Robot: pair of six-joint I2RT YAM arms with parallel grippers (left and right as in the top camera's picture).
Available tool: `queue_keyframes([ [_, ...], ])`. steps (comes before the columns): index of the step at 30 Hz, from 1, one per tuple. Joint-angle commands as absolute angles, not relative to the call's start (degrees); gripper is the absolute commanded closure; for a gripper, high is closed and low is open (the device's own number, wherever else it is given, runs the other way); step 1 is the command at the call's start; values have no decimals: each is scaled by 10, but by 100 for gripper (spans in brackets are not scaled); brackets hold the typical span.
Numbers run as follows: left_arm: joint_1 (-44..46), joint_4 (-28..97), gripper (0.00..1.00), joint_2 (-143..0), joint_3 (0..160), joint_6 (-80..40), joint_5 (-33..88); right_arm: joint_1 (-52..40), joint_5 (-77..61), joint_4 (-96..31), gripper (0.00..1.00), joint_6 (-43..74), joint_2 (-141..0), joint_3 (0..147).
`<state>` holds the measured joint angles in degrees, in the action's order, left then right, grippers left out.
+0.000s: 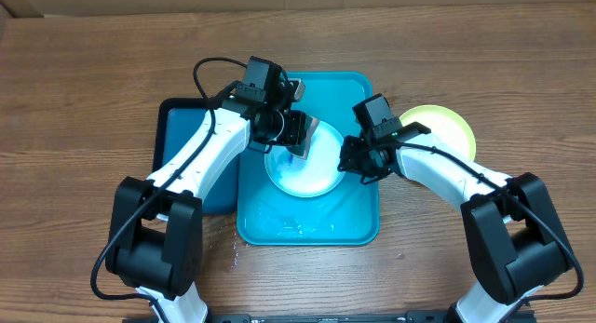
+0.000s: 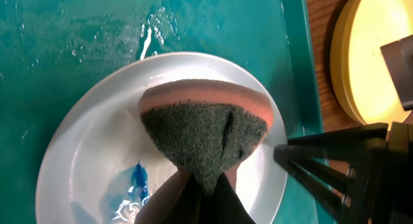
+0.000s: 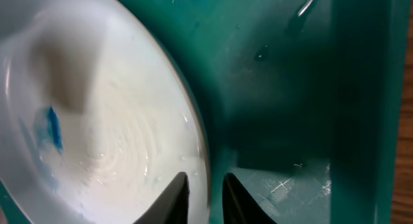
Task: Clean dirty plates on tray and stack at the side
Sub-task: 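Scrub the plate surface with the sponge in the left gripper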
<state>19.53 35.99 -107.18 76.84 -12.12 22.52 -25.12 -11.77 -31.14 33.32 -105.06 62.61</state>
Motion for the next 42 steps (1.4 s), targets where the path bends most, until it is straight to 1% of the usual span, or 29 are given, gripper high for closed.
queue_keyframes([
  [1, 199, 355, 96, -1076, 770, -134, 233, -251, -121, -311, 76, 330, -1039, 634],
  [4, 199, 358, 96, -1076, 770, -144, 206, -251, -123, -316, 78, 330, -1039, 634],
  [6, 199, 361, 96, -1076, 770, -144, 201, -251, -124, -317, 81, 330, -1039, 634],
  [9, 199, 376, 96, -1076, 770, -147, 176, -251, -123, -316, 81, 330, -1039, 634],
  [12, 207, 399, 96, -1076, 770, -153, 122, -251, -123, -316, 71, 330, -1039, 634],
  [14, 215, 405, 96, -1076, 770, -152, 103, -251, -123, -316, 71, 330, -1039, 634],
  [15, 219, 405, 96, -1076, 770, -152, 96, -251, -123, -316, 73, 330, -1039, 633],
  [16, 223, 406, 96, -1076, 770, -152, 84, -251, -123, -316, 78, 330, -1039, 633],
  [17, 226, 407, 96, -1076, 770, -153, 72, -251, -123, -316, 81, 330, -1039, 633],
  [23, 229, 417, 96, -1076, 770, -170, 55, -251, -123, -315, 89, 330, -1040, 631],
  [37, 230, 429, 96, -1077, 770, -170, 54, -251, -123, -306, 88, 331, -1049, 625],
  [38, 230, 429, 96, -1077, 770, -169, 53, -251, -124, -307, 88, 332, -1051, 625],
  [41, 230, 431, 96, -1078, 770, -170, 54, -251, -128, -306, 96, 332, -1053, 625],
  [42, 230, 433, 96, -1079, 770, -169, 54, -251, -129, -305, 96, 332, -1053, 625],
])
